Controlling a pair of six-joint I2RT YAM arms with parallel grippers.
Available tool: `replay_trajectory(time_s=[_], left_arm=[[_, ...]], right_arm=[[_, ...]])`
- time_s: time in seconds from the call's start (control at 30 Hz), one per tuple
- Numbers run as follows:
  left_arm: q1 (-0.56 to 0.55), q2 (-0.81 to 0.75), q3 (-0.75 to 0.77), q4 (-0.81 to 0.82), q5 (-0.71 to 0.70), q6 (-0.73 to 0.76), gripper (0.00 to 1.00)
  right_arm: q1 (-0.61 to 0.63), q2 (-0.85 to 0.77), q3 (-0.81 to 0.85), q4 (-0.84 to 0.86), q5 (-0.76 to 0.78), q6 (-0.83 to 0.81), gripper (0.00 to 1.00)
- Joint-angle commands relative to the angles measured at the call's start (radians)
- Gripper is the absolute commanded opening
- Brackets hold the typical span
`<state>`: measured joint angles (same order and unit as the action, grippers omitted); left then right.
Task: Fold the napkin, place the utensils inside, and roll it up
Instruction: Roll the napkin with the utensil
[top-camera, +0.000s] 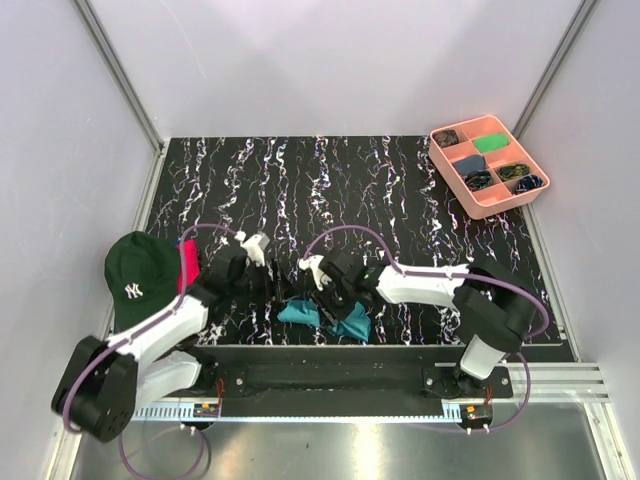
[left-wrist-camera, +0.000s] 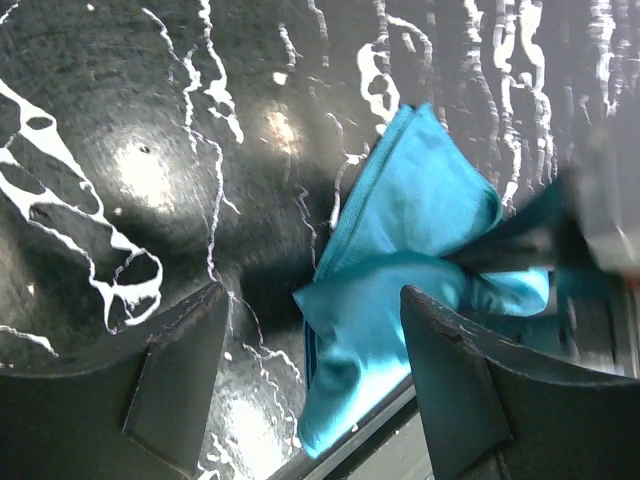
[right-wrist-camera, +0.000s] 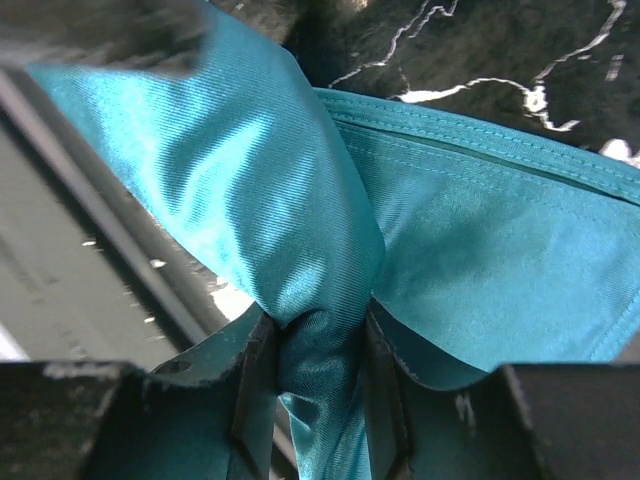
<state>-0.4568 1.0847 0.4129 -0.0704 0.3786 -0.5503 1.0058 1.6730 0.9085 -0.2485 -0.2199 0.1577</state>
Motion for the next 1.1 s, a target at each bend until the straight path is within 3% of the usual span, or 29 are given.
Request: replay_trajectory(time_s=[0.0, 0.2, 0.73, 0.93, 1.07], left_arm=[[0.003, -0.141, -0.069, 0.130, 0.022, -0.002, 0.72], [-0.008, -0.200, -0.141, 0.233, 0.083, -0.005, 0.70], [-0.029, -0.075, -0.184, 0.346, 0.100, 0.003, 0.56], [-0.033, -0.002, -0.180, 0.399, 0.108, 0.007, 0.45], [-0.033, 0.049, -0.169, 0.397, 0.086, 0.007, 0.31]], right_arm=[[-0.053, 0.062, 0.024, -0.035, -0.245, 0.043, 0.39], [-0.113, 0.111, 0.070, -0.044, -0.377, 0.074, 0.39], [-0.223, 0.234, 0.173, -0.089, -0.558, 0.137, 0.40], [-0.242, 0.277, 0.196, -0.090, -0.602, 0.135, 0.40], [-0.254, 0.289, 0.205, -0.092, -0.613, 0.132, 0.41]])
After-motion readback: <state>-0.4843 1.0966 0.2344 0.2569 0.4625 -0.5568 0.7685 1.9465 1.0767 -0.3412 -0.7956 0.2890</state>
